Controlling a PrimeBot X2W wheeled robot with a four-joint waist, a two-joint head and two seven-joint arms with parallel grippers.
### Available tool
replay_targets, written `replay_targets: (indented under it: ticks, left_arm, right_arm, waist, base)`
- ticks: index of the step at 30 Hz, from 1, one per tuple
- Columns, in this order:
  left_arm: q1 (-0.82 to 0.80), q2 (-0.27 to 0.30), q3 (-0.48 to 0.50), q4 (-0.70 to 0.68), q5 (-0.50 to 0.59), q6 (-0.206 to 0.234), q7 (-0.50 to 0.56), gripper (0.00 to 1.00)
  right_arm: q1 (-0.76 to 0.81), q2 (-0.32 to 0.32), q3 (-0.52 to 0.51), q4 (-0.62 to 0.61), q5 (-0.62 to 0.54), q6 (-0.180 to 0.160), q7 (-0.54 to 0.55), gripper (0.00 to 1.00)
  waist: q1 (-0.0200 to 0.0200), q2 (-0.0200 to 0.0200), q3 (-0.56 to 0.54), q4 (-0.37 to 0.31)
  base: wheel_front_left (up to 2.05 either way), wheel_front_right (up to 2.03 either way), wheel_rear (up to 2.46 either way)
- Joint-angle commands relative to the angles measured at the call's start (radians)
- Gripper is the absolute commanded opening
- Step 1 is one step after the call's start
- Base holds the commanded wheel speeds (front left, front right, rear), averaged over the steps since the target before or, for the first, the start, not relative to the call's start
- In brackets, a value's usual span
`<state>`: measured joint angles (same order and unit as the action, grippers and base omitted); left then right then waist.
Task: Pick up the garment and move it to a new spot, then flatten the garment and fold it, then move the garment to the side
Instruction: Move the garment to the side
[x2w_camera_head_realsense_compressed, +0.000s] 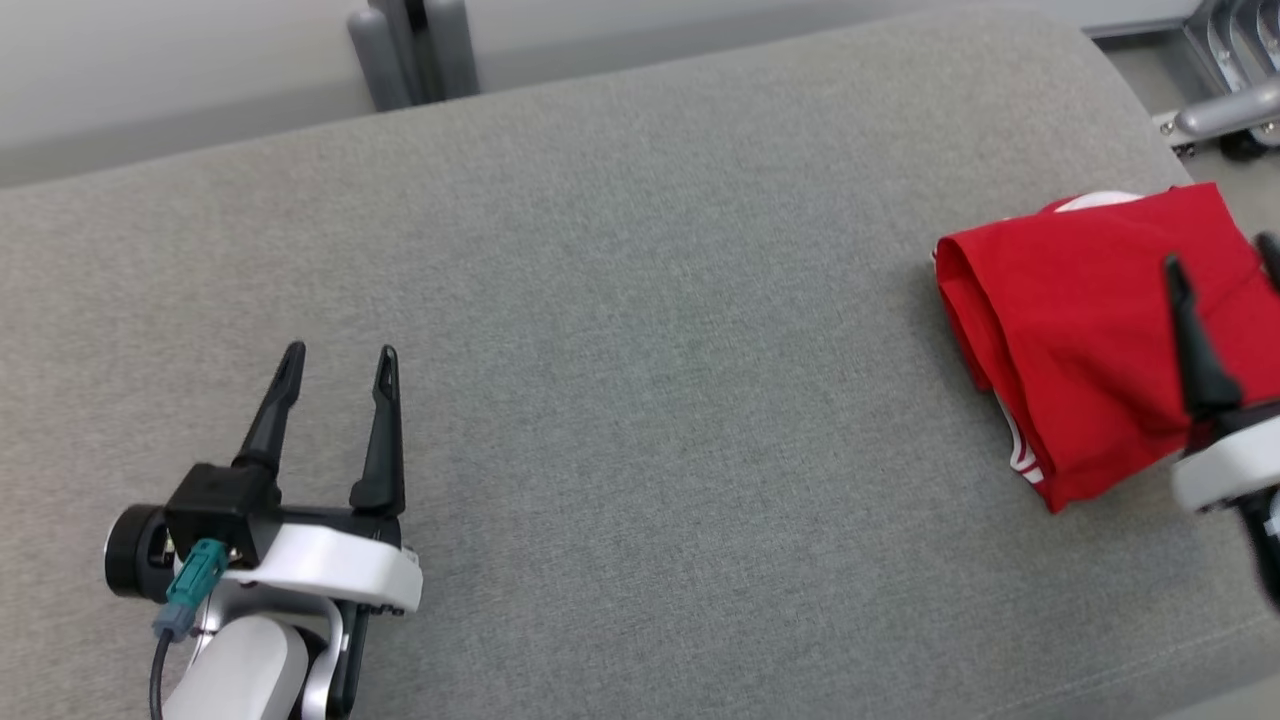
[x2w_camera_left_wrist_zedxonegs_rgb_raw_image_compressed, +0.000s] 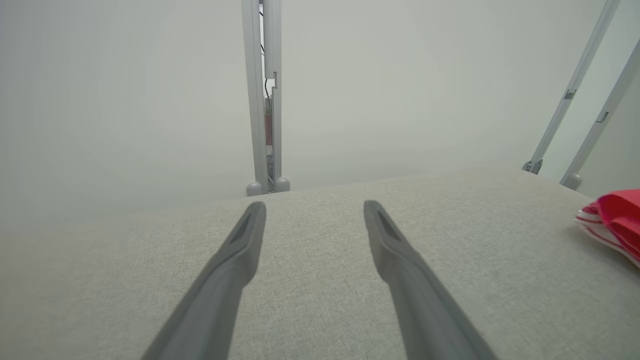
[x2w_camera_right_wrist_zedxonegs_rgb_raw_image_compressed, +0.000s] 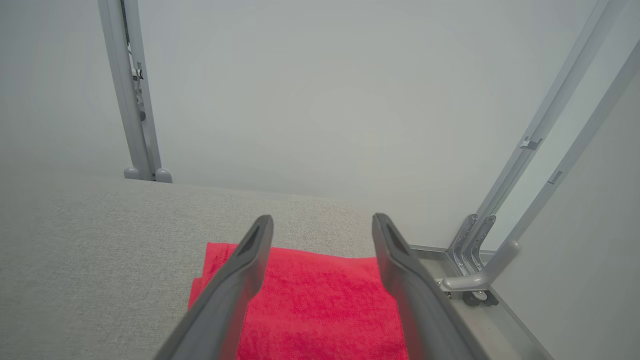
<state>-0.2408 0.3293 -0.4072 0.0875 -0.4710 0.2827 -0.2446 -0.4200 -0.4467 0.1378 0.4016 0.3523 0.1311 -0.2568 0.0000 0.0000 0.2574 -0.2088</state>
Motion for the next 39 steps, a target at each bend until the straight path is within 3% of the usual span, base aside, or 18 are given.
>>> replay_targets:
  ticks: [1, 8, 13, 25, 39]
  left_arm:
    - [0.022, -0.001, 0.008, -0.005, -0.006, 0.008, -0.006, 1.0]
    - [0.099, 0.011, 0.047, -0.026, -0.019, 0.027, -0.013, 1.0]
    - [0.153, 0.027, 0.072, -0.043, -0.019, 0.033, -0.016, 1.0]
    - [0.28, 0.072, 0.115, -0.067, -0.043, -0.004, -0.018, 1.0]
    - [0.324, 0.058, 0.13, -0.046, -0.061, -0.028, -0.019, 1.0]
  right_arm:
    - [0.044, 0.039, -0.016, -0.039, -0.018, -0.001, -0.006, 1.0]
    - [0.191, 0.225, -0.073, -0.191, -0.084, -0.001, 0.023, 1.0]
    - [0.257, 0.299, -0.075, -0.244, -0.109, -0.001, 0.049, 1.0]
    - [0.335, 0.335, -0.059, -0.227, -0.137, -0.001, 0.075, 1.0]
    - [0.408, 0.347, -0.083, -0.25, -0.134, -0.001, 0.097, 1.0]
  waist:
    - [0.0, 0.0, -0.049, 0.03]
    - [0.0, 0.0, -0.136, 0.091]
    - [0.0, 0.0, -0.187, 0.126]
    - [0.0, 0.0, -0.271, 0.171]
    - [0.0, 0.0, -0.305, 0.168]
  base:
    - [0.0, 0.0, 0.0]
    - [0.0, 0.0, 0.0]
    - [0.0, 0.0, 0.0]
    - [0.0, 0.0, 0.0]
    - [0.0, 0.0, 0.0]
